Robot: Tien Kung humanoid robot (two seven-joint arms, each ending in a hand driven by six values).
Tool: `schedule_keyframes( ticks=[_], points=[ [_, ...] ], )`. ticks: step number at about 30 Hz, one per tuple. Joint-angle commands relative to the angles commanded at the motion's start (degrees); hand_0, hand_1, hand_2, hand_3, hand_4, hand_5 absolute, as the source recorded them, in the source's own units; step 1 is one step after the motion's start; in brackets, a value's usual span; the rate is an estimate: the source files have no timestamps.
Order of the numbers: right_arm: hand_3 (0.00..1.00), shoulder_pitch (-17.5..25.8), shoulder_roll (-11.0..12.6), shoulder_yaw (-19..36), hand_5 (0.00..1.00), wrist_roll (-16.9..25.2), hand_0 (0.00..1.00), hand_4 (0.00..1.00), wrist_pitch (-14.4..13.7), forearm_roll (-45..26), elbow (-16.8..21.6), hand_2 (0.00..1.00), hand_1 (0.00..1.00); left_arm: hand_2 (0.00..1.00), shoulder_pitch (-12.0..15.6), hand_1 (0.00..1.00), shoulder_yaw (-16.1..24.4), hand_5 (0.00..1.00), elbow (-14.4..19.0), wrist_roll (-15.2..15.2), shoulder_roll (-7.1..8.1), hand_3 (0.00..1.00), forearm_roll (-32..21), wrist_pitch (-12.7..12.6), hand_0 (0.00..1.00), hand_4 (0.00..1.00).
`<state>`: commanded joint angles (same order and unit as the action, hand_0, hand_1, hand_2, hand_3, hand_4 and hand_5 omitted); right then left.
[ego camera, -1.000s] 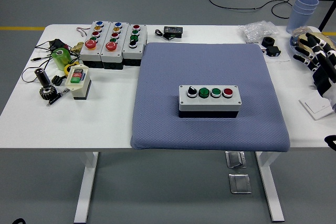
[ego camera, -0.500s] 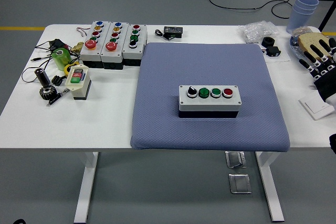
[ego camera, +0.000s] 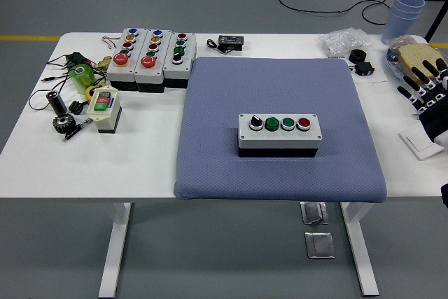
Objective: Pick up the button,place it on the desk,press the button,press the button
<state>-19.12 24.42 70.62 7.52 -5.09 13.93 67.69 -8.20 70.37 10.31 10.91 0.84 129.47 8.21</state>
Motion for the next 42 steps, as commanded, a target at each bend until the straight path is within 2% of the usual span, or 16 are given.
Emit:
schedule_keyframes(
  ticks=[15, 23, 42],
  points=[
    [0.708, 0.3, 0.4, 1.2, 0.433, -0.8, 0.699, 0.794, 0.2, -0.8, 1.7, 0.717, 0.675, 0.634, -0.8, 0.643, 0.3, 0.848, 0.0, 0.2, 0.22, 0.546, -0.1, -0.7, 0.651, 0.298],
    [0.703, -0.4, -0.1, 0.9, 0.438, -2.2, 0.695, 0.786, 0.6, -0.7, 1.7, 0.718, 0.672, 0.635, -1.6, 0.643, 0.8, 0.847, 0.0, 0.2, 0.34, 0.546, -0.1, -0.5, 0.651, 0.298],
    [0.697, -1.5, -0.5, 1.1, 0.433, -2.0, 0.691, 0.774, -0.1, -1.5, 1.7, 0.717, 0.669, 0.634, -2.1, 0.642, 0.6, 0.848, 0.0, 0.2, 0.27, 0.545, -0.5, -0.6, 0.651, 0.297]
  ],
)
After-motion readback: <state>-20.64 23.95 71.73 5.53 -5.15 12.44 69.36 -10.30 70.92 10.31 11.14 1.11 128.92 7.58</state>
